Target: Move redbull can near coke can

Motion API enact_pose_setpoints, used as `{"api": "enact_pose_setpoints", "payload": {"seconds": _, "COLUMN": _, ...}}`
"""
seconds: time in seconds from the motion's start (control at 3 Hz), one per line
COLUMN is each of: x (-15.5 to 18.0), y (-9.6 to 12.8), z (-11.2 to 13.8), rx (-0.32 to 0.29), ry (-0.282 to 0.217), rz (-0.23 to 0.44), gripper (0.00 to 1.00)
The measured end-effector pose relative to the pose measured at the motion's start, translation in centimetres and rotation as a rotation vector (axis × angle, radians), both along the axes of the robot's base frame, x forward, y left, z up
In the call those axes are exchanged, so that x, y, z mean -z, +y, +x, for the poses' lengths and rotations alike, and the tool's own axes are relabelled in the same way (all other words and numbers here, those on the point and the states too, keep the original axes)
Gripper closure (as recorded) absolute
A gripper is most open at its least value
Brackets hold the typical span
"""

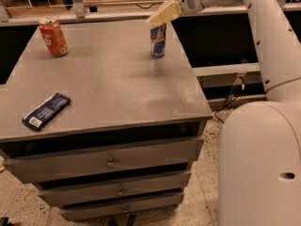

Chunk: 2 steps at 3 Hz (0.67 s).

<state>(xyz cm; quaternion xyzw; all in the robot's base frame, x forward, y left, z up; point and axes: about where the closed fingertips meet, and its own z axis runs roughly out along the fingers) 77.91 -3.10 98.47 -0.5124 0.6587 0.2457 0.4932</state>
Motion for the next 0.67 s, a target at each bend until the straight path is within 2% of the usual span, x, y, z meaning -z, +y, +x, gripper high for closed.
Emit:
{"api": "enact_pose_setpoints", "payload": {"seconds": 0.33, "x": 0.0, "y": 0.0, "z": 0.0, "rx": 0.0, "ry": 0.0, "rz": 0.0, "gripper": 0.0}}
{"api": "enact_pose_setpoints", "payload": {"seconds": 0.67, "x": 1.5, "y": -0.1, "z": 0.2, "rx": 0.002, "ry": 0.034, "rz": -0.004, "gripper": 0.0}}
